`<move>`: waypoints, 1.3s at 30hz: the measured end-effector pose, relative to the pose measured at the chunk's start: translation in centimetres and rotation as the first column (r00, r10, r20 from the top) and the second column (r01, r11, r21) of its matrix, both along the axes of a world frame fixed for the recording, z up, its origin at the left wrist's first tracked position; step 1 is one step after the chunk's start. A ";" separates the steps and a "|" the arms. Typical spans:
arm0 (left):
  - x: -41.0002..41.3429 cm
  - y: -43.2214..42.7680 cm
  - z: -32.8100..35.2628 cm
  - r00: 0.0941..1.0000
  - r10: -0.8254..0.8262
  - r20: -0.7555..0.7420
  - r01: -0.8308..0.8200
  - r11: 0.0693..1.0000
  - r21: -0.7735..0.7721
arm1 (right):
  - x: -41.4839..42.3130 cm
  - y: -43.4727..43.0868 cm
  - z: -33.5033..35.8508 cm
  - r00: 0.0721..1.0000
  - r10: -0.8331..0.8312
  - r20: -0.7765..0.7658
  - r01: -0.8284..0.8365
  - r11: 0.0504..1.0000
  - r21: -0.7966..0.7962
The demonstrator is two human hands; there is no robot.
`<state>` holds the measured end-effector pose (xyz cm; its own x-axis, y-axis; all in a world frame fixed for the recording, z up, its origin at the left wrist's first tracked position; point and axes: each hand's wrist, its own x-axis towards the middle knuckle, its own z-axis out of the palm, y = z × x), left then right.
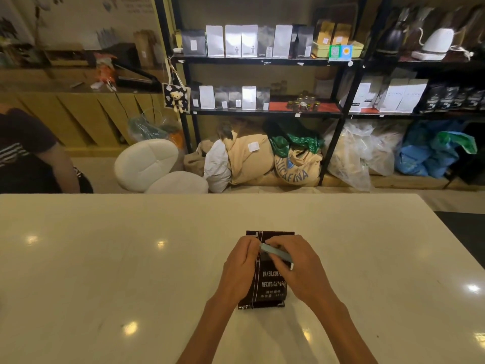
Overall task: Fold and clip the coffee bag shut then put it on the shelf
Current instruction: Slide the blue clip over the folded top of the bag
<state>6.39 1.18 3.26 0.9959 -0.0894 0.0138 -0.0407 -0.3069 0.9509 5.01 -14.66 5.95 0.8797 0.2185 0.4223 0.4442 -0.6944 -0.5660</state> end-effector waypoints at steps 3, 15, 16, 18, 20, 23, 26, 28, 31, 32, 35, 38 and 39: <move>0.1 -0.2 0.2 0.999 -0.017 -0.028 0.017 1.000 -0.016 | 0.0 0.0 0.1 0.995 -0.004 -0.100 0.014 0.995 0.094; 0.2 -0.2 -0.4 0.994 0.087 -0.071 -0.090 0.995 -0.034 | -0.8 -1.7 -0.7 0.886 -0.035 -0.462 0.198 0.930 0.310; 0.3 -0.2 -0.5 0.994 0.080 -0.070 -0.082 0.996 -0.024 | -0.7 -1.8 -0.7 0.876 -0.019 -0.481 0.205 0.919 0.337; 0.5 0.0 -0.5 0.995 0.053 -0.080 -0.055 0.998 -0.028 | -0.8 -1.9 -0.6 0.856 0.006 -0.517 0.227 0.894 0.386; 0.7 0.1 -0.6 0.996 0.019 -0.090 -0.023 0.999 -0.044 | -1.0 -2.1 -0.6 0.836 0.022 -0.549 0.249 0.875 0.415; 0.9 0.3 -0.6 0.997 0.023 -0.073 -0.028 0.997 -0.071 | -1.7 -2.2 -0.8 0.798 0.129 -0.588 0.238 0.829 0.505; 1.1 0.5 -0.8 0.995 0.051 -0.081 -0.060 0.992 -0.110 | -2.0 -1.9 -0.8 0.785 0.190 -0.589 0.213 0.811 0.546; 1.0 0.5 -0.9 0.995 0.064 -0.077 -0.073 0.991 -0.115 | -1.9 -2.3 -0.6 0.789 0.183 -0.586 0.185 0.839 0.512; 0.6 0.4 -0.9 0.996 0.064 -0.065 -0.070 0.993 -0.099 | -2.0 -3.6 -0.7 0.743 0.229 -0.629 0.088 0.898 0.431; 0.6 0.4 -1.1 0.996 0.066 -0.065 -0.072 0.993 -0.095 | -2.1 -4.1 -0.8 0.721 0.242 -0.649 0.074 0.905 0.419; 0.3 0.4 -1.4 0.991 0.115 -0.075 -0.125 0.980 -0.154 | -2.7 -5.4 -1.1 0.707 0.240 -0.665 0.114 0.890 0.442; 0.2 0.8 -0.9 0.989 0.094 -0.112 -0.119 0.962 -0.246 | -3.3 -6.2 -1.2 0.801 0.113 -0.587 0.229 0.849 0.476; 0.2 1.0 -0.7 0.992 0.046 -0.114 -0.074 0.964 -0.257 | -3.3 -6.4 -1.1 0.829 0.072 -0.555 0.250 0.840 0.482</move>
